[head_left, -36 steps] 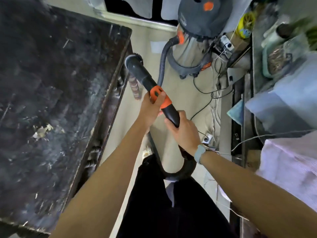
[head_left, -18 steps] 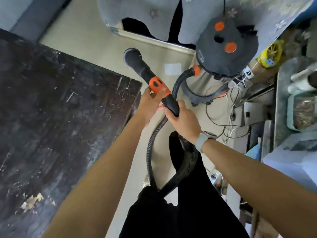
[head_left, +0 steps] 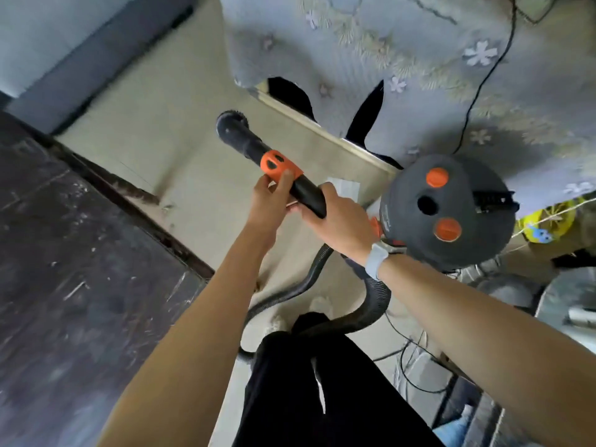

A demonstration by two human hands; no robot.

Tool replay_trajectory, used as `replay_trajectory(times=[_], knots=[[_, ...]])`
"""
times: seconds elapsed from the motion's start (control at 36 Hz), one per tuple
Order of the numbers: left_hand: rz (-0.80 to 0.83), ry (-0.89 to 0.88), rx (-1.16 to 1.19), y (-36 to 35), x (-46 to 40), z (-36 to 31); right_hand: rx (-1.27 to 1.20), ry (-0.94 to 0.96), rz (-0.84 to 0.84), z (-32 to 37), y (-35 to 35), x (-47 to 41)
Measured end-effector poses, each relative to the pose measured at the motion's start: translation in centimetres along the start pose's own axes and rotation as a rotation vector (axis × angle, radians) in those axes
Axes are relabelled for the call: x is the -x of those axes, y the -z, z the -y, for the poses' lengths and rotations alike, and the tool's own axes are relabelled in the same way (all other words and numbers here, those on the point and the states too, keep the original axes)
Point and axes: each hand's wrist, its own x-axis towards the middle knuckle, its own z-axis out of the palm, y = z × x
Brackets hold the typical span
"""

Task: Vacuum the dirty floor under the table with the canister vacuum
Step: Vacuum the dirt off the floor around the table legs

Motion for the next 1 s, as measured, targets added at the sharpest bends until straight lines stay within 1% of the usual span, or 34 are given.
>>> replay_trajectory(times=[0.11, 0.22, 0.36, 0.5, 0.67, 0.81, 0.92, 1.0], knots=[[0.013, -0.012, 0.007, -0.2, -1.9, -1.6, 0.052, 0.109, 0.016, -0.6, 0.9, -3.3], [0.019, -0.043, 0.051, -0.5, -4.2, -3.3, 0.108, 0.172, -0.002, -0.6, 2.0, -7.0], [-0.05, -0.08, 0.106, 0.3, -8.4, -6.8, 0.145, 0.22, -0.016, 2.2, 3.3, -13.0], [-0.14, -0.072, 0.174, 3.6, -13.1, -9.4, 0.097, 0.27, 0.062, 6.2, 2.3, -19.2], [-0.248, -0.07, 0.241, 8.1, -17.3, -11.6, 0.052, 0.373, 0.189, 10.9, 0.4, -25.5], [-0.313, -0.069, 0.24, 10.6, -19.7, -13.9, 0.011, 0.374, 0.257, 13.9, -0.4, -29.2], [-0.339, -0.086, 0.243, 11.5, -22.0, -15.7, 0.001, 0.385, 0.275, 15.4, -0.7, -32.3], [-0.34, -0.092, 0.231, 11.4, -24.2, -16.9, -0.02, 0.344, 0.264, 16.1, -0.5, -34.8]])
